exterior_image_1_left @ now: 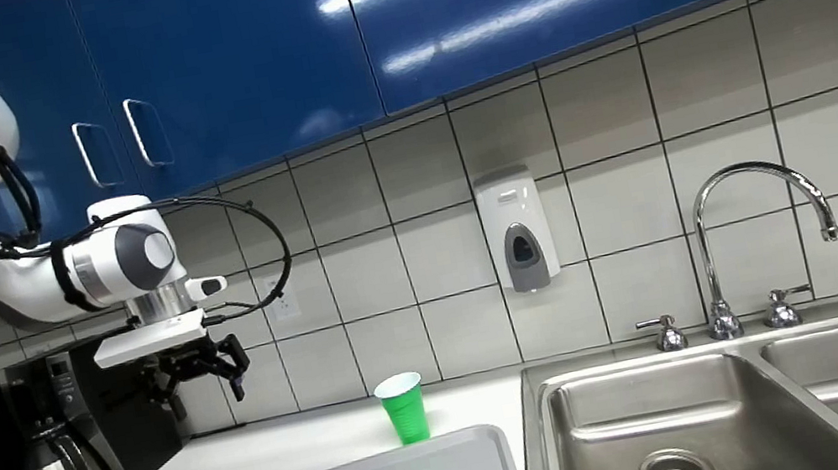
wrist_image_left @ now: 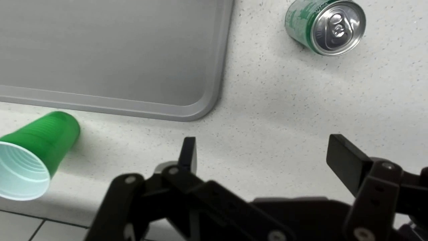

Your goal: Put the green can on the tray

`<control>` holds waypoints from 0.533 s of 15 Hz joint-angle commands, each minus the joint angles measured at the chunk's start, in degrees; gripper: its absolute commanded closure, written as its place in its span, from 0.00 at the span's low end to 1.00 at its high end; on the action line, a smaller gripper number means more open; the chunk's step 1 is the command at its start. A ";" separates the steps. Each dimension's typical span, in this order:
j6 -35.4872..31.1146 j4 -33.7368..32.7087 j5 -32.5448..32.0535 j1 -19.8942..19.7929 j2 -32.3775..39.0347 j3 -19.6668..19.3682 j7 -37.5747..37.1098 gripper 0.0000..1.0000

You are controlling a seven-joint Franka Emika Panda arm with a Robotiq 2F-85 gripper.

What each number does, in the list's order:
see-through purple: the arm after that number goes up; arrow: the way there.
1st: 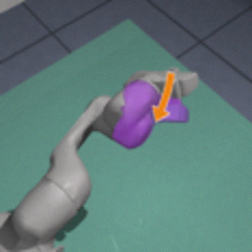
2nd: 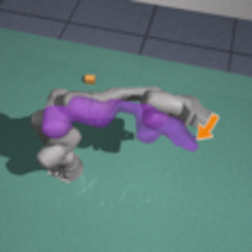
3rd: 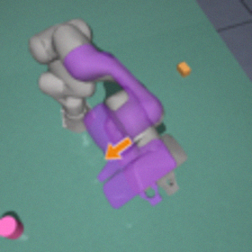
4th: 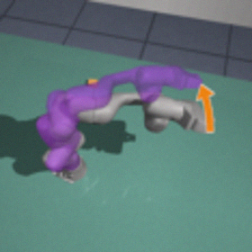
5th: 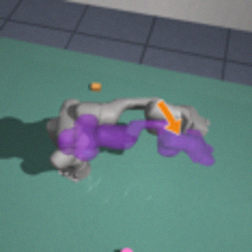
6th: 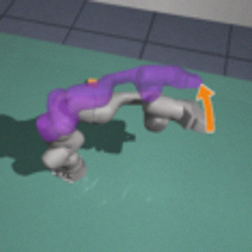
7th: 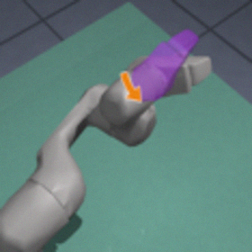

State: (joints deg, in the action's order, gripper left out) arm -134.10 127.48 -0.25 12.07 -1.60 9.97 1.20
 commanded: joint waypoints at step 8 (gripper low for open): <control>0.53 -4.81 1.26 1.64 8.16 3.54 10.65 0.00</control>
State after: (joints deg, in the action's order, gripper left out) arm -134.10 124.53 -0.23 13.89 4.56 12.66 7.61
